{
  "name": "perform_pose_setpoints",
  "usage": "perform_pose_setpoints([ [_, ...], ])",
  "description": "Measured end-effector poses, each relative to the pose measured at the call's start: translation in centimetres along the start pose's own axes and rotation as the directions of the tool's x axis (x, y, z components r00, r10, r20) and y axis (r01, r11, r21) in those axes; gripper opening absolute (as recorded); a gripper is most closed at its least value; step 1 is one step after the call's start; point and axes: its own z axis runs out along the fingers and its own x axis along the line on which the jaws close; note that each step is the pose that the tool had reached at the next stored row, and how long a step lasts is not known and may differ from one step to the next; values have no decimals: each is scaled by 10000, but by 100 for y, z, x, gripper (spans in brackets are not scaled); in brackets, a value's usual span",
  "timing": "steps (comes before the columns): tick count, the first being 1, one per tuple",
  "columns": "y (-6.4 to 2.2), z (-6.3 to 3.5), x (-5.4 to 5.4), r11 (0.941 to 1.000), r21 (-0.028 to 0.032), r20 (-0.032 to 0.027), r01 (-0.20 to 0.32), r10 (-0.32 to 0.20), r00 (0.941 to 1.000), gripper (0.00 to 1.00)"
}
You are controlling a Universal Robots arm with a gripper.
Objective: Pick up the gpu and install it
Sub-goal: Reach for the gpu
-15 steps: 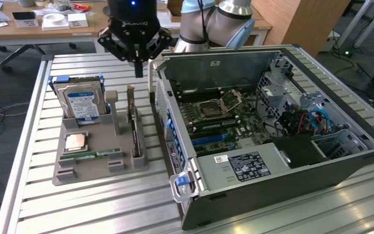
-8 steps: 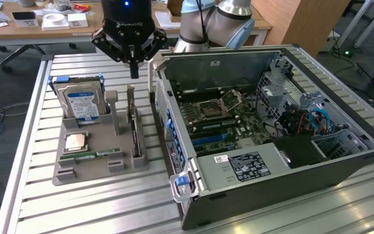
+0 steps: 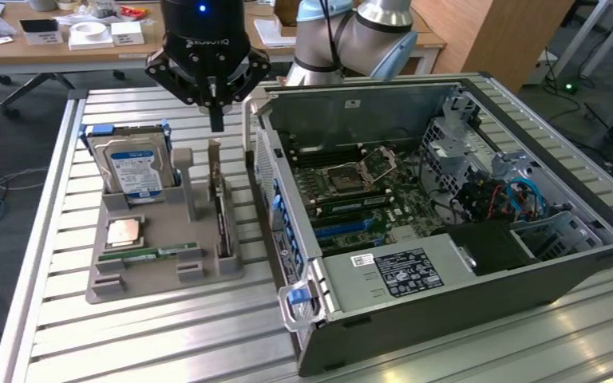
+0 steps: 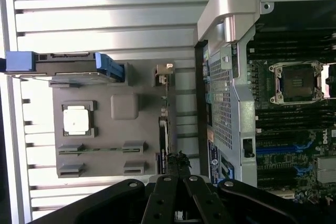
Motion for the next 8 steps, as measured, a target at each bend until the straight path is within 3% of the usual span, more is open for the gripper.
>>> perform_pose_setpoints([
  [8,-29,-2,25,10000,-1,-1,-1,1,10000,11],
])
